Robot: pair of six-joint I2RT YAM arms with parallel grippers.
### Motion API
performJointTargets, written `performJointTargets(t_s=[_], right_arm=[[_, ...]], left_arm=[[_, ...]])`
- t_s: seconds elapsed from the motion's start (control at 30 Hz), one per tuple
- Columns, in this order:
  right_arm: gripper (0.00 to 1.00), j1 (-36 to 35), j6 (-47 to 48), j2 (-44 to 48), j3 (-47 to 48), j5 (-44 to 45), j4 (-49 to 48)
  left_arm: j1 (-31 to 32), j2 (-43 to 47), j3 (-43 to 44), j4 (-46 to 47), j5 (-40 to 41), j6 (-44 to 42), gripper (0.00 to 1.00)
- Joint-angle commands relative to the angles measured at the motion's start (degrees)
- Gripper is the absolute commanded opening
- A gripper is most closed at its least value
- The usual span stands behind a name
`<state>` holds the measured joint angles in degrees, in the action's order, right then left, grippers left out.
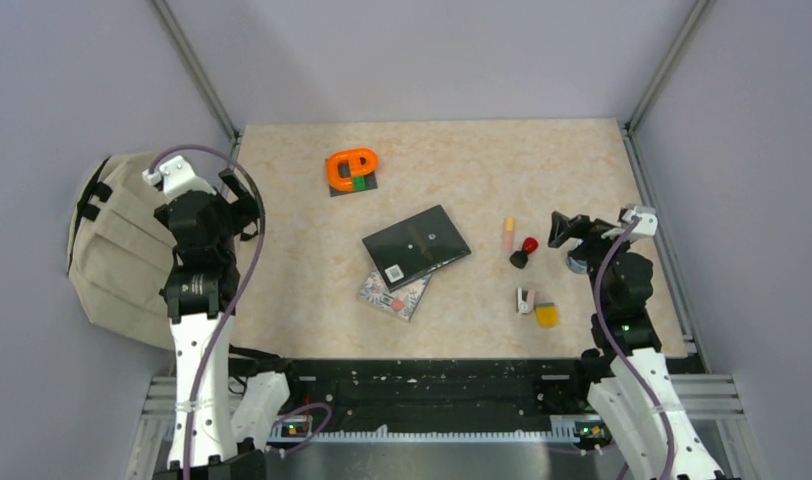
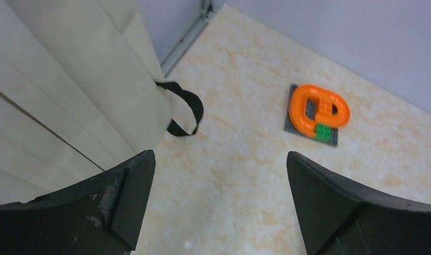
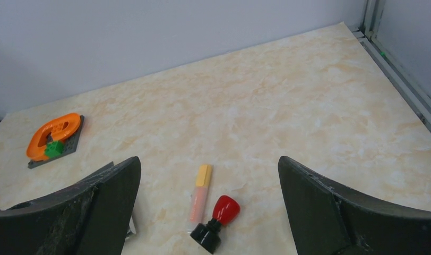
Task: Pack the student bag
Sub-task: Pick up the student bag at the corner of the board.
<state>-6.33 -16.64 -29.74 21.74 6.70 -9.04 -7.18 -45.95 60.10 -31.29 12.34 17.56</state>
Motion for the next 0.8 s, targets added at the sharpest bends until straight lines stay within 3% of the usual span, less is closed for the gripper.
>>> performJointTargets(t_s=[0.0, 0.13, 0.27, 0.53, 0.77], right_arm=[[0.99, -0.4, -1.5, -0.6, 0.1, -2.5, -4.1], [0.99, -0.4, -1.7, -0.5, 0.8, -3.7, -3.0], [0.99, -0.4, -2.2, 0.5, 0.6, -4.6, -3.2], [0.99, -0.4, -2.4, 0.8, 1.6, -6.4, -1.8], [0.99, -0.4, -1.6, 0.9, 2.8, -7.5, -0.7]], left_arm=[[-3.1, -3.6, 2.8, 6.0, 11.5, -0.9, 0.98], [-11.3, -0.3, -3.3, 15.8, 17.3, 0.2, 0.98], [-17.4, -0.4, -5.2, 16.9, 21.6, 2.1, 0.99], [-21.3, 1.3, -8.9, 20.8, 24.2, 3.5, 0.98], [-21.9, -8.0, -2.6, 22.4, 26.9, 1.9, 0.98]])
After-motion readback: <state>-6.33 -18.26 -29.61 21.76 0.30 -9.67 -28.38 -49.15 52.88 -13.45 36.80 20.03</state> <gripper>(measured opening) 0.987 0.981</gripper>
